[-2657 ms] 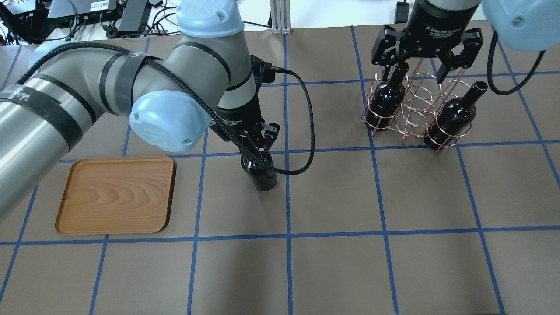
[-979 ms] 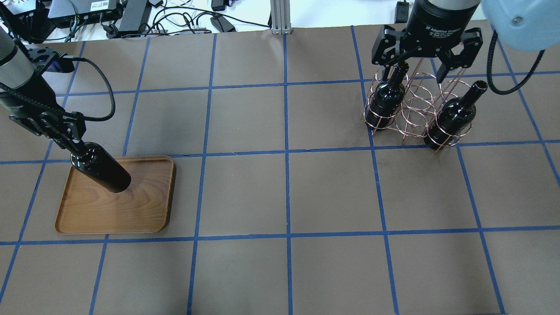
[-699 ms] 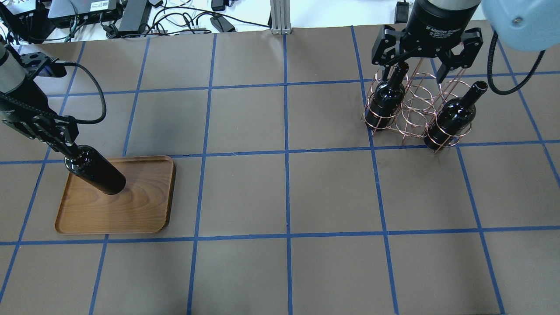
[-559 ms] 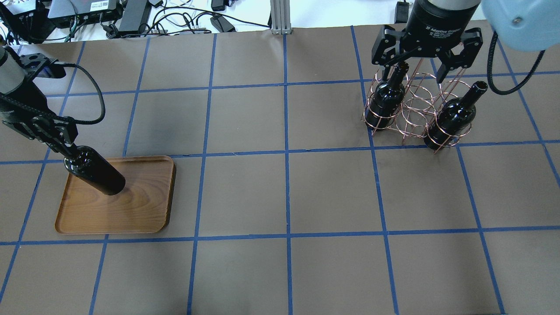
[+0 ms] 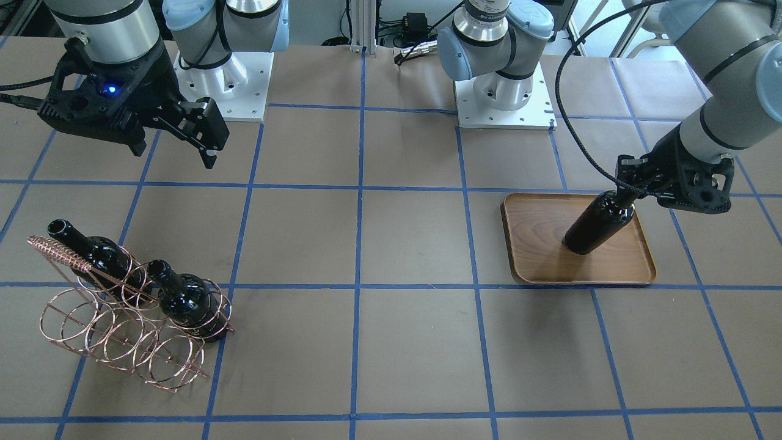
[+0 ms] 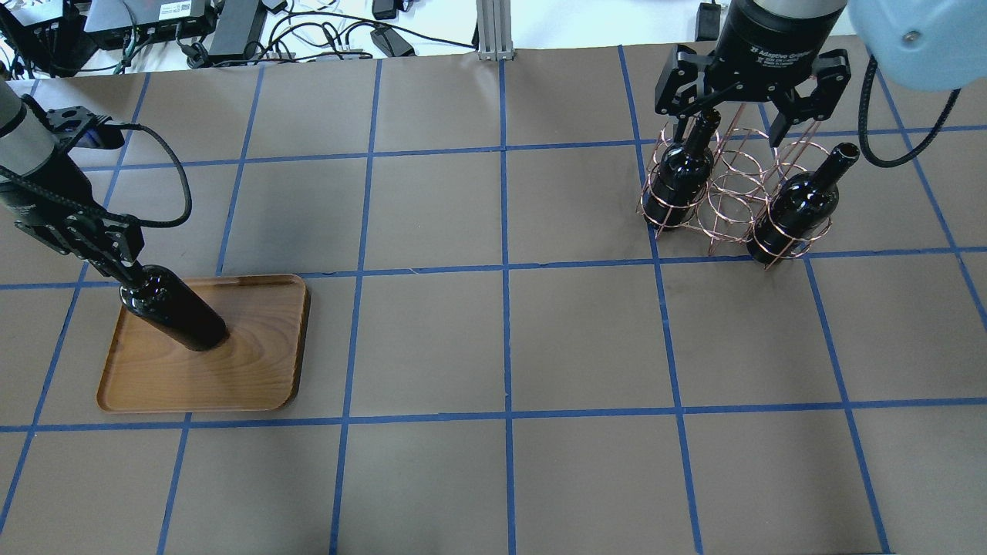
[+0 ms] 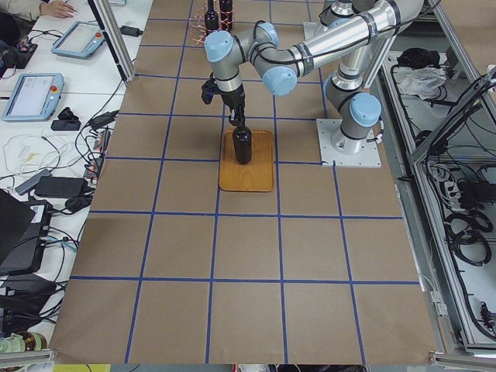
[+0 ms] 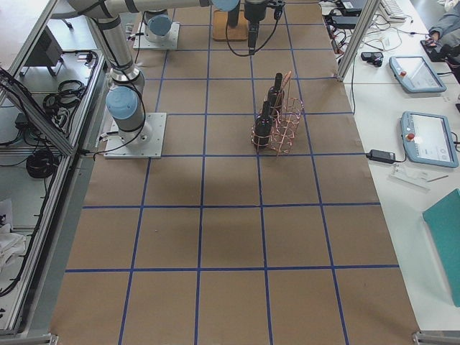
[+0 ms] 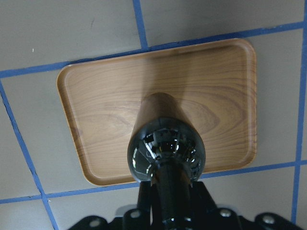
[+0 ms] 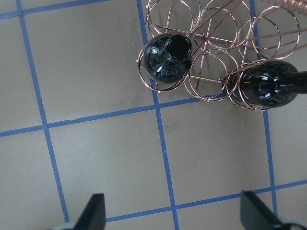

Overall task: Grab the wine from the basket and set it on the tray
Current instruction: 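Tilt and lower the bottle onto the tray, laying it down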

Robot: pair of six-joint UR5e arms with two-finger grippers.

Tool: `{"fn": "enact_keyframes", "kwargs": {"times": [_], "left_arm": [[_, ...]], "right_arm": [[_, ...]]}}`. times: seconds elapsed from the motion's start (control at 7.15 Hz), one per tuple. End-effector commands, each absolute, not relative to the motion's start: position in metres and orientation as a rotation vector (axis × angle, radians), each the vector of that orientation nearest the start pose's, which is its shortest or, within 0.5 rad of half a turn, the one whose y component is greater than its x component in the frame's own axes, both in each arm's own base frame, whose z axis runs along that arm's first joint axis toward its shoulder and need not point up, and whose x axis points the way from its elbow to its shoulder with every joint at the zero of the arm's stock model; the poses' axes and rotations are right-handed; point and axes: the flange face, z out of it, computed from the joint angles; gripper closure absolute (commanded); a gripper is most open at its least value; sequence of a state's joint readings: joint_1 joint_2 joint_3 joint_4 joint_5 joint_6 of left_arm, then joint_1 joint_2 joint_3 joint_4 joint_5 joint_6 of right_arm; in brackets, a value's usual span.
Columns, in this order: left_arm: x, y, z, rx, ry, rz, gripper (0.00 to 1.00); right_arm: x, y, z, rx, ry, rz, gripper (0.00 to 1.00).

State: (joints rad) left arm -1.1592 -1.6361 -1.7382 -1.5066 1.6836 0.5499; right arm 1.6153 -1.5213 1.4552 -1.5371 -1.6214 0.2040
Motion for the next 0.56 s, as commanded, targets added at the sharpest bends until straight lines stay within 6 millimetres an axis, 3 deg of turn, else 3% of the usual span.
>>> {"fn": "enact_keyframes", "kwargs": {"times": [0.0, 0.28, 0.42], "left_arm": [[0.084, -0.499, 0.383, 0.207, 3.094, 0.304, 0.0], [0.074, -0.497, 0.406, 0.08, 3.075, 0.243, 0.0], [0.063, -0.498, 0.438, -0.015, 3.067, 0.149, 0.0]], "right_arm": [[0.151, -0.509, 0.516, 0.255, 3.177, -0.059, 0.0], [0.151, -0.509, 0.517, 0.255, 3.177, -0.061, 0.0], [0.151, -0.509, 0.517, 0.255, 3.177, -0.063, 0.0]]}}
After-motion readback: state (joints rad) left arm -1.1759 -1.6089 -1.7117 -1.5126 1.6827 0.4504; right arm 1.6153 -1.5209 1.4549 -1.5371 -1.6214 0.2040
